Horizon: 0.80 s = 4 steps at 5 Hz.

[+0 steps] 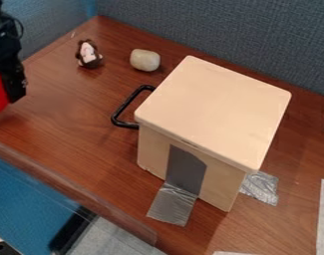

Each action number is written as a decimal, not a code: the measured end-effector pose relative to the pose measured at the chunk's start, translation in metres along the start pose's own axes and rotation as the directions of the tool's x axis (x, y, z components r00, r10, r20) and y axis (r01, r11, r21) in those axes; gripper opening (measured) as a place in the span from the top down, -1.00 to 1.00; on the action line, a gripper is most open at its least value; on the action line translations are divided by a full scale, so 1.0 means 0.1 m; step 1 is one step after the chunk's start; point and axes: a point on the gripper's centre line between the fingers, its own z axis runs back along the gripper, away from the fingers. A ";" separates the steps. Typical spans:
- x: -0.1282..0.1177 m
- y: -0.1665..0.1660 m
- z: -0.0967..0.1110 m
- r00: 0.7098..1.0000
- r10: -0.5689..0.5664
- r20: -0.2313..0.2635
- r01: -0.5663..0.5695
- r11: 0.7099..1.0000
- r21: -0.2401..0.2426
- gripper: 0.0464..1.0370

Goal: Move the red object from the top of the drawer to the left lower edge of the table

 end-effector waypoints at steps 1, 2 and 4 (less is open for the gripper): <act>-0.04 0.05 -0.13 1.000 -0.005 0.004 0.005 1.000 -0.005 -0.48; -0.05 0.08 -0.21 1.000 0.003 -0.011 -0.003 1.000 -0.010 -0.48; -0.11 0.02 -0.14 0.998 -0.032 -0.049 0.030 0.999 -0.046 -0.95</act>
